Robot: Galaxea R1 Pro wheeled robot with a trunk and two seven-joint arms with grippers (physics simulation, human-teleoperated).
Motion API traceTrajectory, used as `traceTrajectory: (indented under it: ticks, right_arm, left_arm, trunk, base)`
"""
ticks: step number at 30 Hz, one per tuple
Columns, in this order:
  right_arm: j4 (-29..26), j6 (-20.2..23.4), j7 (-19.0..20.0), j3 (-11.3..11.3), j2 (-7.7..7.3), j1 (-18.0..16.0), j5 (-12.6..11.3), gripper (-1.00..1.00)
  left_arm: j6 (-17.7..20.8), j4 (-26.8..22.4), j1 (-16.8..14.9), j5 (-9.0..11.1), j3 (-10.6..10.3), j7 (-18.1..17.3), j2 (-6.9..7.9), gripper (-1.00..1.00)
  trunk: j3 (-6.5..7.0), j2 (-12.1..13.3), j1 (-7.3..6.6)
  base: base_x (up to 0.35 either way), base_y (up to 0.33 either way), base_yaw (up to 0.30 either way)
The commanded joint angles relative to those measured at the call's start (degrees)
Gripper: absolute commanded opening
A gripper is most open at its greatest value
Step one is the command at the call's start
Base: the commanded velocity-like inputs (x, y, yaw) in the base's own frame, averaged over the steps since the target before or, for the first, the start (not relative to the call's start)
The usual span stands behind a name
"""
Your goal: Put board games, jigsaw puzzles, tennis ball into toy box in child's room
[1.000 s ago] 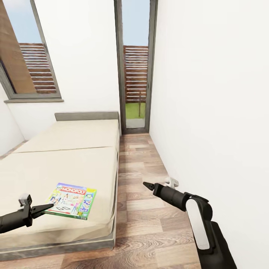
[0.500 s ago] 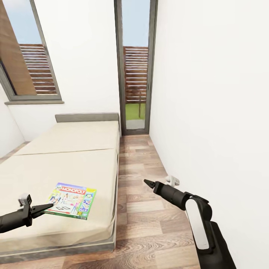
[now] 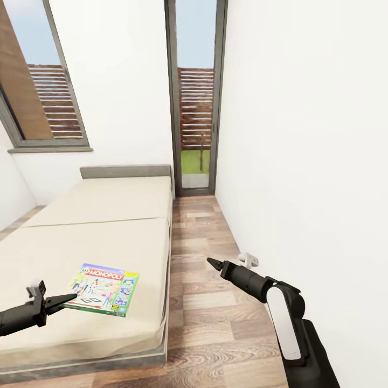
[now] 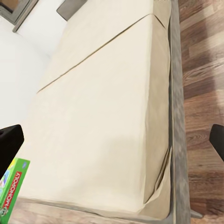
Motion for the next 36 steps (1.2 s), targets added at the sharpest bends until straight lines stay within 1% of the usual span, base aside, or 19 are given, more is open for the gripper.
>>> traceTrajectory:
  ticks: [1, 9, 36]
  right_arm:
    - [-0.03, 0.32, 0.55, -0.15, 0.07, -0.04, 0.44, 1.0]
    - [-0.02, 0.28, 0.55, -0.15, 0.07, -0.04, 0.44, 1.0]
    - [-0.04, 0.06, 0.64, -0.02, 0.16, -0.04, 0.42, 1.0]
  left_arm:
    - [0.62, 0.0, -0.02, -0.09, -0.01, -0.24, 0.02, -1.0]
    - [0.64, 0.01, -0.01, -0.13, 0.08, -0.24, 0.04, -1.0]
    - [0.62, 0.09, -0.02, -0.19, 0.1, -0.24, 0.12, -1.0]
  trunk:
    - [0.13, 0.39, -0.23]
    - [1.67, 3.6, -1.99]
    - [6.54, 14.43, -7.92]
  base:
    - [0.0, 0.0, 0.018]
    - [0.0, 0.0, 0.209]
    - [0.0, 0.0, 0.29]
